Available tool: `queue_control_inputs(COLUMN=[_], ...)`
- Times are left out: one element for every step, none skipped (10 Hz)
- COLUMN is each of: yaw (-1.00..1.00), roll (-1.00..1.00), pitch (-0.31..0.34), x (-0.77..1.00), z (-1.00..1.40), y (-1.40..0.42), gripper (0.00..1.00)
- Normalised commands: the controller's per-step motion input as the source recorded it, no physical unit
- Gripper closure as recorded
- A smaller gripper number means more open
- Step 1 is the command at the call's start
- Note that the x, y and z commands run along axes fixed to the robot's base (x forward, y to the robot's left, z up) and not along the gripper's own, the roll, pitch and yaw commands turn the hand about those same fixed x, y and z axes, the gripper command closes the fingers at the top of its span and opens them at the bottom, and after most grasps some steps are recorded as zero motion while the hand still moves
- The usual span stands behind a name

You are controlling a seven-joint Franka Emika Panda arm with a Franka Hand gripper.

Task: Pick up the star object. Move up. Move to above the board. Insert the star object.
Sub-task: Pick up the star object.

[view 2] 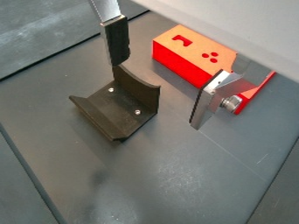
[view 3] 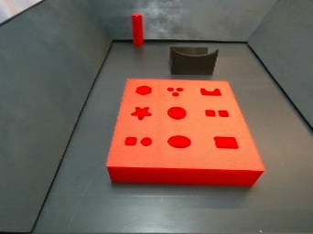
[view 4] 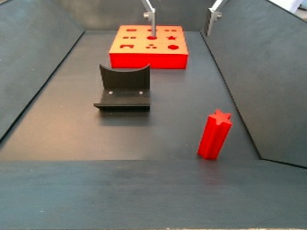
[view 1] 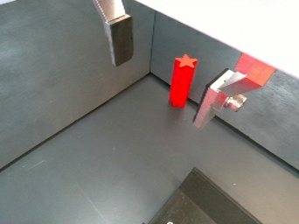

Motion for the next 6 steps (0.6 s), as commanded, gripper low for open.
queue_control_inputs(yaw=[0.01, 0.00, 0.00, 0.00, 0.21, 0.20], roll=[0.00, 0.00, 0.00, -0.05, -0.11, -0.11], pitch=[0.000, 0.000, -0.044, 0.000, -0.070, -0.077], x=[0.00, 0.00, 0.00, 0.00, -0.28, -0.37], z=[0.00, 0.00, -0.16, -0.20, -0.28, -0.30], y=[-0.08, -0.02, 0.00, 0.46, 0.90, 0.91], gripper=[0.00, 0.00, 0.00, 0.00, 0.00, 0.00])
